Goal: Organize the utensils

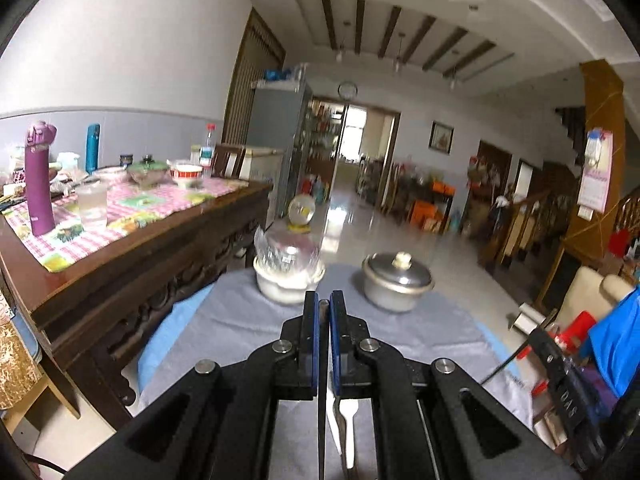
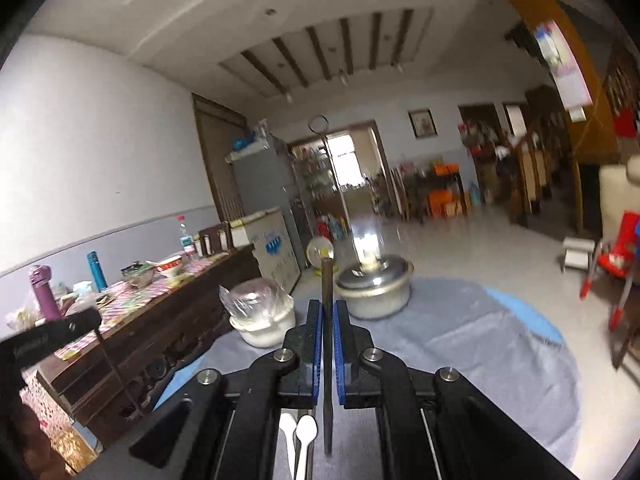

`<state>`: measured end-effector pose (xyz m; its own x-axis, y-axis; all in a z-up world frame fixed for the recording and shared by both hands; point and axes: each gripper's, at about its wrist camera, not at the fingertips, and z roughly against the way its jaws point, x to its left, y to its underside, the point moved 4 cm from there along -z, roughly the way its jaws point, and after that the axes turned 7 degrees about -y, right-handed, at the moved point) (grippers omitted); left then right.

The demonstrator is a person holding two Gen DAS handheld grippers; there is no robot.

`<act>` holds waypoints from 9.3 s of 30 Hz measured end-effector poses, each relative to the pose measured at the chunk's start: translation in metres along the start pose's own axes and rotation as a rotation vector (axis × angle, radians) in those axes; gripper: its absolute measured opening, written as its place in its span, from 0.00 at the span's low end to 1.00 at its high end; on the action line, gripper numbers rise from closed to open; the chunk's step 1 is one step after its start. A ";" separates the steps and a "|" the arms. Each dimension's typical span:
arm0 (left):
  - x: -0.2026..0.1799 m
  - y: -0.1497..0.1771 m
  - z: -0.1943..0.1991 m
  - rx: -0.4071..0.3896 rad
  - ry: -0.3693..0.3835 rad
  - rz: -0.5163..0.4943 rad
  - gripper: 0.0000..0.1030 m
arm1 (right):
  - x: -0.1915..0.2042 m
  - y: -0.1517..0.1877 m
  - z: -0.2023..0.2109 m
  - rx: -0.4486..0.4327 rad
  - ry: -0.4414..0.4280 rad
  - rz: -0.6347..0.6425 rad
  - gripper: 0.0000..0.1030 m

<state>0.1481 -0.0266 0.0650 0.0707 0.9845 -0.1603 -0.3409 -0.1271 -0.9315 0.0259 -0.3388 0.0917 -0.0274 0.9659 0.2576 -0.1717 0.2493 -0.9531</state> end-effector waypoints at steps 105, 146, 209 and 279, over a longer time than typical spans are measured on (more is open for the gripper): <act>0.094 0.150 -0.126 0.489 -0.303 -0.074 0.65 | -0.130 0.156 -0.114 0.601 -0.183 -0.482 0.55; -0.010 0.194 -0.299 0.841 0.196 -0.036 0.18 | -0.102 0.184 -0.231 0.755 -0.302 -0.274 0.09; 0.070 0.114 -0.036 0.091 0.016 0.295 0.29 | -0.093 0.072 0.050 -0.101 0.070 -0.278 0.09; 0.087 0.077 0.005 -0.212 0.113 0.169 0.77 | -0.102 0.051 0.056 -0.186 0.095 -0.230 0.44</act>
<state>0.1232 0.0500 -0.0190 0.1375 0.9292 -0.3431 -0.1539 -0.3222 -0.9341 -0.0356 -0.4290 0.0258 0.0848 0.8825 0.4625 0.0207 0.4626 -0.8863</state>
